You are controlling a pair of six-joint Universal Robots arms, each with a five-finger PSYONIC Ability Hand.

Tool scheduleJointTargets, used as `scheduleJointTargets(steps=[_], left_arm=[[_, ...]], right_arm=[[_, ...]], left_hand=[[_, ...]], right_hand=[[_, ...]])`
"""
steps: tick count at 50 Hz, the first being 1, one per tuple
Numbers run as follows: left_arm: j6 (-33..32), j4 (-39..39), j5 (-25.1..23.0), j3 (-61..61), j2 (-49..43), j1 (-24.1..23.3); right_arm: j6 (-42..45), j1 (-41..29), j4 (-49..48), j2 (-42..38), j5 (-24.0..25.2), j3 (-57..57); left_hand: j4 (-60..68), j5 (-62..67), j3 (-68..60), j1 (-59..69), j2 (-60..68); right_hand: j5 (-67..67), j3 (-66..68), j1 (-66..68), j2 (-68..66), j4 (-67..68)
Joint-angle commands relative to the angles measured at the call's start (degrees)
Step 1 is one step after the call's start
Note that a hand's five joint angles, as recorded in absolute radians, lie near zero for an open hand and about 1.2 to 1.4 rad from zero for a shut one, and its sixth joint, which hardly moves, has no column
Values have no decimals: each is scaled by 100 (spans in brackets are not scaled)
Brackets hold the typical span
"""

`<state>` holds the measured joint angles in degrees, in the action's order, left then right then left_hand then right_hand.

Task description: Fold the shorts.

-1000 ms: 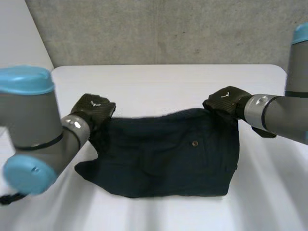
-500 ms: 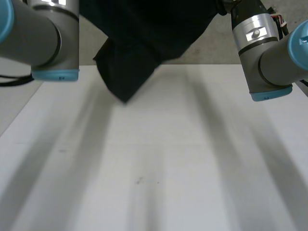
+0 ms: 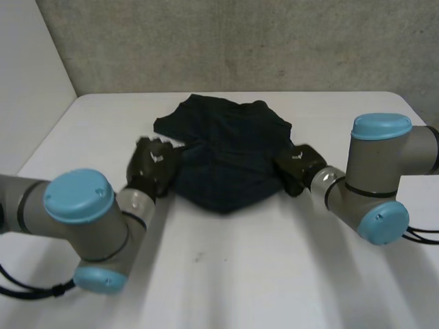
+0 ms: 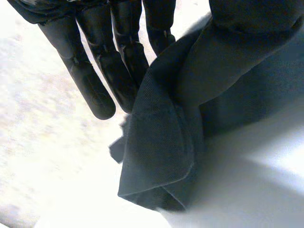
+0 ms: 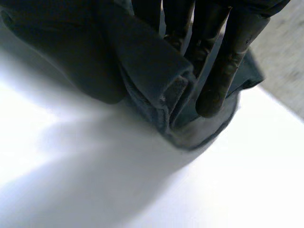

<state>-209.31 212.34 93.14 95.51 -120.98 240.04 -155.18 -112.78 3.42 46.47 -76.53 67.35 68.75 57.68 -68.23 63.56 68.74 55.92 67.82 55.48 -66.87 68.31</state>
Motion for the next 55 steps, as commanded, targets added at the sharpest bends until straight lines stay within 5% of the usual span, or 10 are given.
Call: scheduleJointTargets(steps=[1,3,9,13,26,34,39,55], left_arm=[[30,-947,-6,275,672,165],[48,-1167,-32,327,813,227],[48,-1827,-68,451,1086,219],[30,-1942,-68,503,1095,253],[57,-2240,-181,785,1542,798],[188,-2548,-1235,978,1727,1439],[442,-2592,-1754,987,1666,1870],[979,-2557,-1817,855,1253,1871]], right_arm=[[-91,203,62,784,208,893],[-144,317,-34,1003,392,1148],[-434,406,-430,1374,736,1816],[-451,415,-500,1391,754,1905],[-162,696,-456,1637,780,2274],[665,749,-492,1892,798,2731],[621,731,-509,1840,763,2705],[-583,678,-527,1260,1000,2336]], left_hand=[[1125,1232,-1177,1644,1126],[1125,1232,-1177,1644,1126],[-3661,-3555,3610,-3143,-3661],[-4405,-4299,4354,-3887,-4405],[-4374,-4267,4322,-3855,-4373],[-4373,-4266,4321,-3855,-4373],[-4173,-4066,4121,-3654,-4172],[-3734,-3627,3682,-3215,-3734]], right_hand=[[711,521,1755,-616,472],[-112,-303,932,207,-352],[-1865,-2056,-821,1960,-2105],[-1900,-2090,-856,1995,-2139],[-1916,-2107,-872,2012,-2156],[-2993,-3184,-1949,3088,-3233],[-2942,-3133,-1899,3038,-3182],[-2137,-2328,-1093,2233,-2377]])
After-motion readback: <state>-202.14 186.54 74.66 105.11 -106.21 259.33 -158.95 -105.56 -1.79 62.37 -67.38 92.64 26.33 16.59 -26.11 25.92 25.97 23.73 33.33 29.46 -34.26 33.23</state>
